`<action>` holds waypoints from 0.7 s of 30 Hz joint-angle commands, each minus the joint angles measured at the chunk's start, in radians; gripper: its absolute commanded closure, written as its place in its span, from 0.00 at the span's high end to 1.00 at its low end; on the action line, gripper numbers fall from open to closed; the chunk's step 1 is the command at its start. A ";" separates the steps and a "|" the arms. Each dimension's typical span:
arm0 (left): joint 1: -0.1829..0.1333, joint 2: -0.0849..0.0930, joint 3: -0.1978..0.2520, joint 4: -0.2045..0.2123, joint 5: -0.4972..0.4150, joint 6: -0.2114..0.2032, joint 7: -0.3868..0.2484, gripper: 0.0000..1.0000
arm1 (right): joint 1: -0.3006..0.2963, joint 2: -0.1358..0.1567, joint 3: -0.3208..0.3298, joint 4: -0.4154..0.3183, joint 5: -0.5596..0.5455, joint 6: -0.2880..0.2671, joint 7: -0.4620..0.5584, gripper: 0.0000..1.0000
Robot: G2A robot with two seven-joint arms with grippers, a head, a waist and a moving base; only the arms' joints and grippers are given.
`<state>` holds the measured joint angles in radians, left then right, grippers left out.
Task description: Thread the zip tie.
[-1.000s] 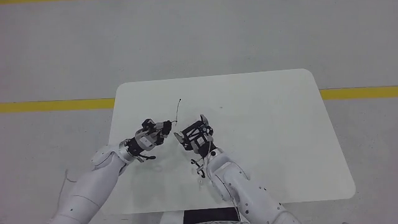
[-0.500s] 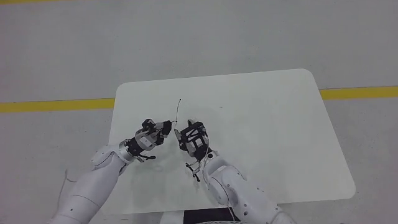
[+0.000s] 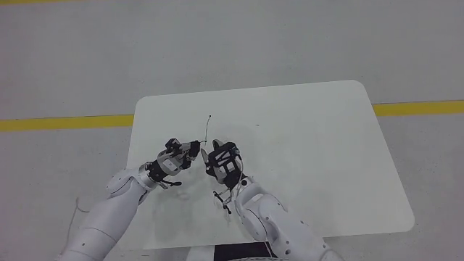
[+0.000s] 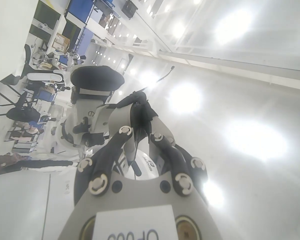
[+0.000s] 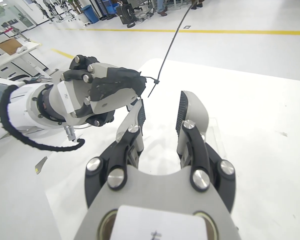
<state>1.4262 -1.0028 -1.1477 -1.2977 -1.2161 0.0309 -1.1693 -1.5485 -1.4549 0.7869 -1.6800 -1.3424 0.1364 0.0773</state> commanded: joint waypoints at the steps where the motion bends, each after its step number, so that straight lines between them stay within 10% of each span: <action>1: 0.000 0.000 0.000 0.000 0.000 0.000 0.000 0.00 | -0.003 0.001 0.002 -0.005 -0.001 -0.001 0.001 0.25; 21: 0.000 0.000 0.000 0.000 0.000 0.000 0.000 0.00 | -0.001 -0.001 -0.003 -0.022 0.006 -0.018 0.002 0.21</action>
<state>1.4262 -1.0028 -1.1477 -1.2977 -1.2161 0.0309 -1.1693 -1.5510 -1.4559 0.7851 -1.7008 -1.3355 0.1175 0.0794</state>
